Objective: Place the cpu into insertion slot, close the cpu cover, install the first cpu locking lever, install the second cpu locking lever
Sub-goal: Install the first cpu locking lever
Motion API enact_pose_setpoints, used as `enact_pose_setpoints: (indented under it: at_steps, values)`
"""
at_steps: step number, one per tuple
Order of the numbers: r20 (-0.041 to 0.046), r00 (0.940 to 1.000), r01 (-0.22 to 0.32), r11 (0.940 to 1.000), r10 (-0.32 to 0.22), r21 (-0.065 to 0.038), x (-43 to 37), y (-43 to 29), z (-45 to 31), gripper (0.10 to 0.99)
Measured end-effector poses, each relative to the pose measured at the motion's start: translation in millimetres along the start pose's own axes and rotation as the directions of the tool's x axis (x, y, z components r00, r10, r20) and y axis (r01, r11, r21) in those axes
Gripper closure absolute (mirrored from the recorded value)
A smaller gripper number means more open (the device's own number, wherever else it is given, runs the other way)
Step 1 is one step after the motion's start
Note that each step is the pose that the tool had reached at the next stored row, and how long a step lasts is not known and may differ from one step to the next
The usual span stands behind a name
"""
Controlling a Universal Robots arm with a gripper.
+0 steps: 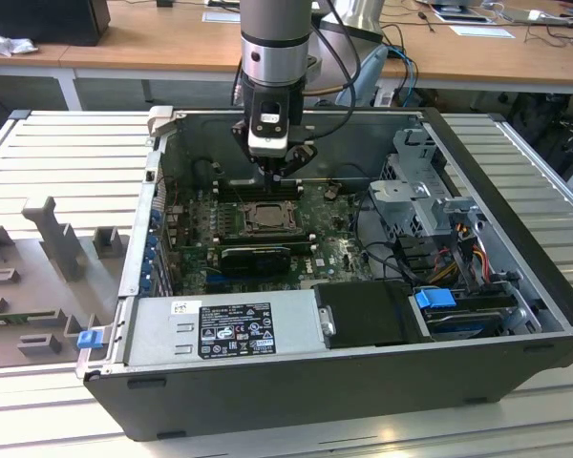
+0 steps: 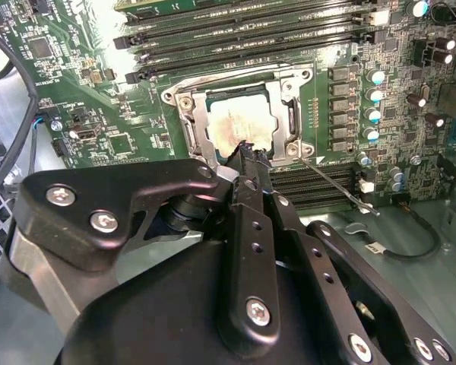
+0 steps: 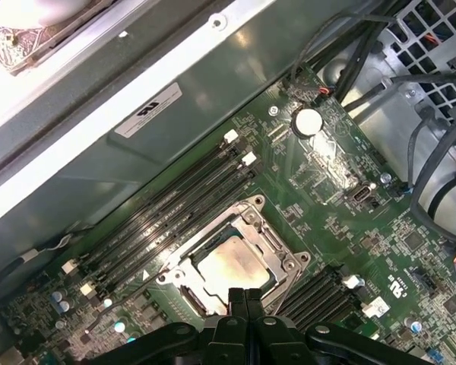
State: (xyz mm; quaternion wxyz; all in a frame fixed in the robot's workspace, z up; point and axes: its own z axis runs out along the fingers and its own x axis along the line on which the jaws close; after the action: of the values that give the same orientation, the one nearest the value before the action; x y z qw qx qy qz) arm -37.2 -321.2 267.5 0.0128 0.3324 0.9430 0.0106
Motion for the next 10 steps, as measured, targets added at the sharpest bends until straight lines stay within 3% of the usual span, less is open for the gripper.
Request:
enact_pose_setpoints:
  at_steps: [10]
  values:
    - [-0.0008,0.9996,0.029,0.9996,-0.029,0.0,0.0,0.0,0.0,0.98]
